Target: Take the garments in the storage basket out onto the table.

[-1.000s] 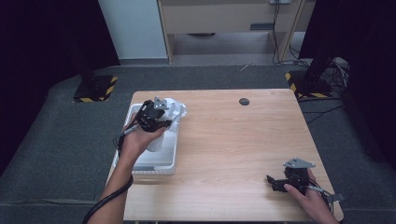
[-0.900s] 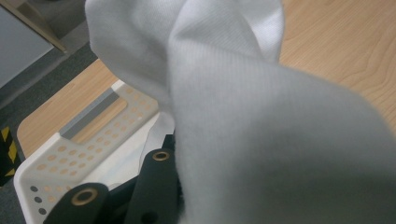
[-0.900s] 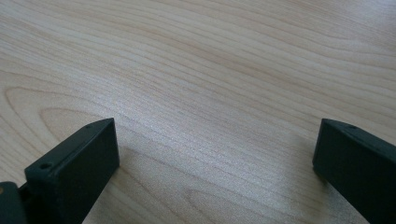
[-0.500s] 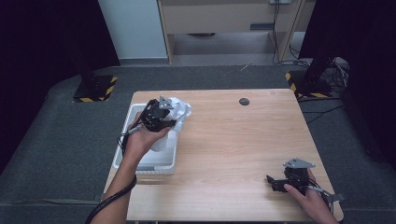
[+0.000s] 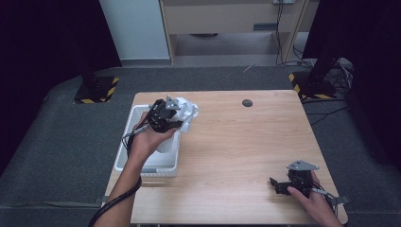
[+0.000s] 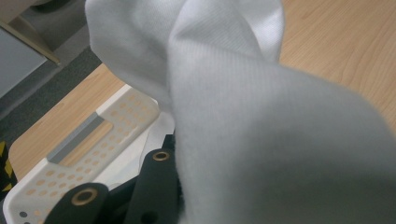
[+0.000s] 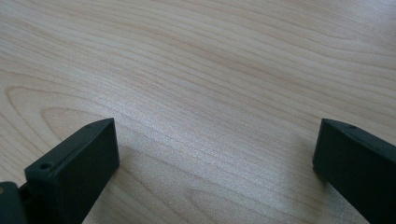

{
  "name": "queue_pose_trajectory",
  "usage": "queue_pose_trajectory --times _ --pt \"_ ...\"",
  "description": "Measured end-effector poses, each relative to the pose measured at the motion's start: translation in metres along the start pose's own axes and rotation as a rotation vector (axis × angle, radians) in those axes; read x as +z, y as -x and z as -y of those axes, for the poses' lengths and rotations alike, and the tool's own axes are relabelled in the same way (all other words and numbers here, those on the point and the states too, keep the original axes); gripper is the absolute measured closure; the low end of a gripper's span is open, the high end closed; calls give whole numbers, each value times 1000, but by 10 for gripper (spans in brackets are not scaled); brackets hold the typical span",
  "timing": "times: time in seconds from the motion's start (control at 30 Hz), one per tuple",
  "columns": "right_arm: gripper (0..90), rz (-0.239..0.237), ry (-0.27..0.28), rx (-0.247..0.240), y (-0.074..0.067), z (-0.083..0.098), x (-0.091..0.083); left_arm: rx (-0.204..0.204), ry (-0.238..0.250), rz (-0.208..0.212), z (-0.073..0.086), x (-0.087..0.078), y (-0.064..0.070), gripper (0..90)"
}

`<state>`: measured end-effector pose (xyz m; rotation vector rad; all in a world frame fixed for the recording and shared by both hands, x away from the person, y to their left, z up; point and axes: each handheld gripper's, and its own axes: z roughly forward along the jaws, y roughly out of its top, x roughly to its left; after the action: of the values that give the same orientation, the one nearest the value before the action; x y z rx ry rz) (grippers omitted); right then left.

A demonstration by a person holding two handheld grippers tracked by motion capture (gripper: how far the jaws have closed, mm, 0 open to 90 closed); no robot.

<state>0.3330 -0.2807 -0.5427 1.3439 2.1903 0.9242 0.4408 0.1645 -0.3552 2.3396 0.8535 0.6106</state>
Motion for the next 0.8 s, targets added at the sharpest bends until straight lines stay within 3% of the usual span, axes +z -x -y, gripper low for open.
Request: queue_pose_trajectory --times 0.43,0.8 --pt "4 -1 0 -1 0 0 0 9 7 15 -9 3 8 694" --pt "4 -3 1 -4 0 0 0 50 13 35 -25 9 23 693"
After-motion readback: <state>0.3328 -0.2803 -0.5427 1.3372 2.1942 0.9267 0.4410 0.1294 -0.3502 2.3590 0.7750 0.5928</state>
